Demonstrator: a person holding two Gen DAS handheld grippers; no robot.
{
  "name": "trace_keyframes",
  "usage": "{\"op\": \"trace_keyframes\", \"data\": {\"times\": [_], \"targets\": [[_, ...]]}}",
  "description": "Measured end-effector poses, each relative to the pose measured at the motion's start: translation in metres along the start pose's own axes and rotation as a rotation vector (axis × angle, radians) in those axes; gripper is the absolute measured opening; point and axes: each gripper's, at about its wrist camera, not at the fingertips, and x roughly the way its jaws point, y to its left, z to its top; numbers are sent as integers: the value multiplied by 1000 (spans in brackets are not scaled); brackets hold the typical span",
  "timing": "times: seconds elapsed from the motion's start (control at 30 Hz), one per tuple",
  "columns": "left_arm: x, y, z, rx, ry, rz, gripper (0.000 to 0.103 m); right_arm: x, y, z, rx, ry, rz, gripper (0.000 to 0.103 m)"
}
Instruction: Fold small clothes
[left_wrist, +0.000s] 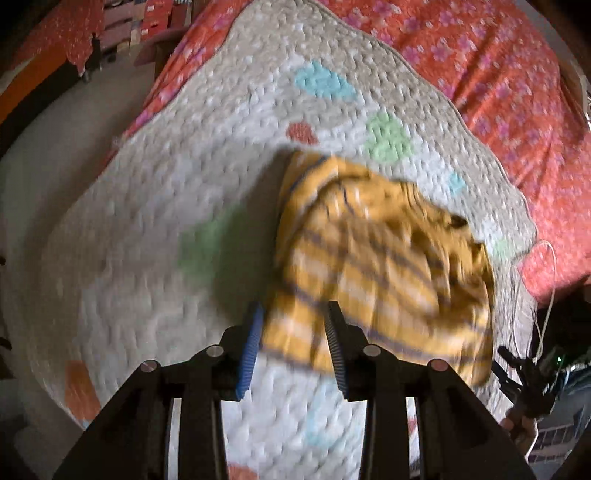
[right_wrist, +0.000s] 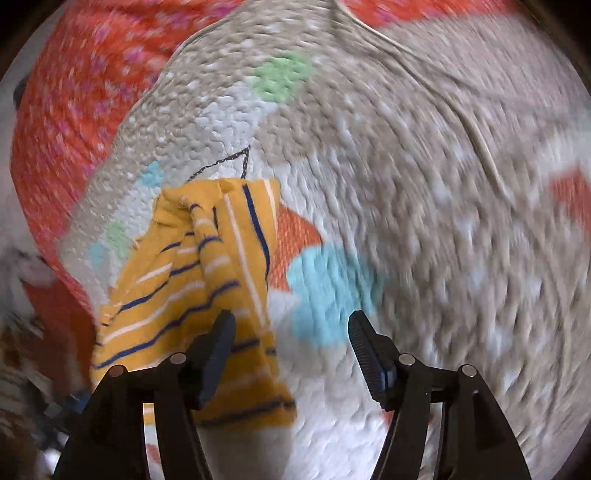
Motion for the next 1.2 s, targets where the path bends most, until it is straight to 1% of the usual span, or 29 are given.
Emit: {"op": "trace_keyframes", "data": {"times": [0.1,0.17,0.23,0.27,0.3,0.33,0.37,0.4,0.47,0.53,0.57,0.6,0.63,0.77,0.87,0.97,1.03,1.1,1.17,1.2], "targets": [[0,-1,-21,-15,15,-28,33,7,-2,-16,94,-2,142,74],[0,-2,-34,-43,25,-55,33,17,5,-25,129,10,181,76],[2,-5,-41,-55,36,-65,33,32,17,-31,124,50,187,75],[3,-7,-45,-55,41,-63,33,38,24,-34,95,80,171,55],[2,-10,-47,-49,41,-56,33,40,31,-36,59,78,126,31],[1,-13,-49,-42,39,-50,33,37,33,-36,40,67,110,22],[0,-15,-50,-36,36,-46,33,33,31,-35,50,66,141,15],[-1,-17,-50,-26,31,-39,33,29,27,-33,64,58,148,13],[-4,-21,-50,-10,22,-26,33,19,20,-30,50,33,90,12],[-4,-25,-48,2,20,-18,33,17,13,-27,46,31,49,12],[-4,-26,-48,4,20,-16,33,17,11,-27,43,39,46,15],[-4,-28,-48,8,19,-10,33,19,12,-27,39,47,38,22],[-4,-30,-49,14,16,-8,33,17,14,-27,34,45,28,26],[-4,-37,-50,50,-1,21,36,-8,14,-27,-6,-6,6,34],[0,-36,-50,61,-18,44,37,-29,28,-24,-75,-55,-25,37],[5,-32,-49,53,-34,51,37,-37,59,-24,-164,-54,-7,37],[10,-25,-47,25,-51,42,37,-33,87,-27,-234,-29,15,41],[15,-13,-44,-22,-73,26,44,-21,121,-32,-303,17,50,51],[20,0,-39,-77,-92,2,50,-2,160,-38,-374,77,91,55],[25,9,-35,-121,-96,-25,52,11,183,-41,-407,111,111,57]]}}
